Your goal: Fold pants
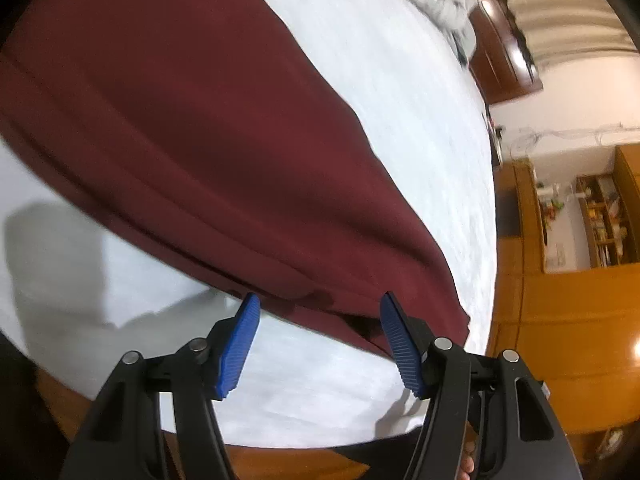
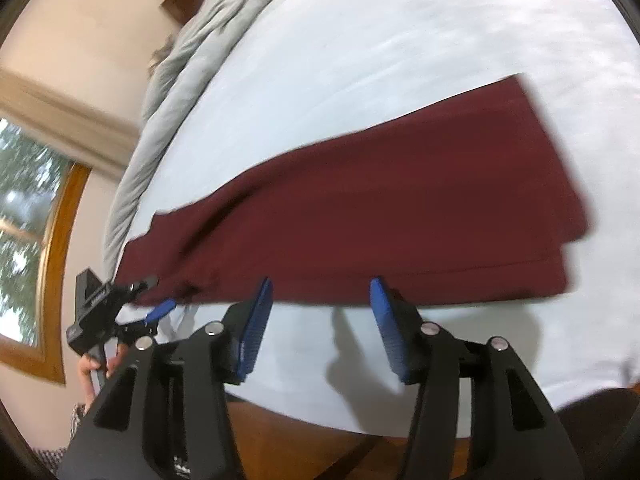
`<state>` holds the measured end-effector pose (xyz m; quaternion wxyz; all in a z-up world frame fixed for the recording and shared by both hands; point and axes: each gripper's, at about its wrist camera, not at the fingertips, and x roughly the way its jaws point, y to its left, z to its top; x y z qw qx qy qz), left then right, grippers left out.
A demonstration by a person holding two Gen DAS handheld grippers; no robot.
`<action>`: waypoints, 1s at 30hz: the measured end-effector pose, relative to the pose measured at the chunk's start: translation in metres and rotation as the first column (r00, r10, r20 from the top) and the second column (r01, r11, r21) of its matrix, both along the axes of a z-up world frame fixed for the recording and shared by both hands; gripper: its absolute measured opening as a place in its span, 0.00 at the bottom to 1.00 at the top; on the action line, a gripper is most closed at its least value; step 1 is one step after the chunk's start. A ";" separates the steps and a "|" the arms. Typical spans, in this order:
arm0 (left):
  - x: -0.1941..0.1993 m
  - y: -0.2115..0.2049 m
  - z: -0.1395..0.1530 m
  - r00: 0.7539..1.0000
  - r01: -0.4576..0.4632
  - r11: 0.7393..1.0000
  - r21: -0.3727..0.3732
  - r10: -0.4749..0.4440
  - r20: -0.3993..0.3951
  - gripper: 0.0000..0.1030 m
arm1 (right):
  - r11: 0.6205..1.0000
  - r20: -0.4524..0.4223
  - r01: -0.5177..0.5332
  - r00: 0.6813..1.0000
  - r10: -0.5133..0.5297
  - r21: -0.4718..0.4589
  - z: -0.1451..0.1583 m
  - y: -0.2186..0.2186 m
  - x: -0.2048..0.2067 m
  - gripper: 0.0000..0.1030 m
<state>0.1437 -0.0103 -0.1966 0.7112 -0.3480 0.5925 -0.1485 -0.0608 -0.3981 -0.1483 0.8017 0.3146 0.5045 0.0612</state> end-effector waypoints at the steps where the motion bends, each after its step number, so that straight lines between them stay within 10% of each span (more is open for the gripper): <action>1: 0.001 -0.010 -0.002 1.000 0.020 1.000 -0.007 -0.020 -0.011 0.61 | 1.000 0.000 0.025 1.000 -0.025 -0.014 0.003 -0.011 -0.004 0.53; 17: 0.012 -0.058 -0.026 0.997 0.052 0.995 -0.082 -0.057 -0.056 0.61 | 0.986 -0.166 0.159 0.975 -0.148 0.050 -0.048 -0.090 -0.025 0.64; 21: 0.008 -0.058 -0.027 0.997 0.060 0.996 -0.062 -0.063 -0.049 0.61 | 0.985 -0.145 0.143 0.981 -0.129 0.095 -0.053 -0.095 -0.025 0.23; 30: -0.003 -0.077 -0.005 0.990 0.121 0.987 0.103 -0.128 0.066 0.61 | 0.991 0.132 0.092 0.988 -0.078 -0.096 0.037 -0.089 -0.016 0.19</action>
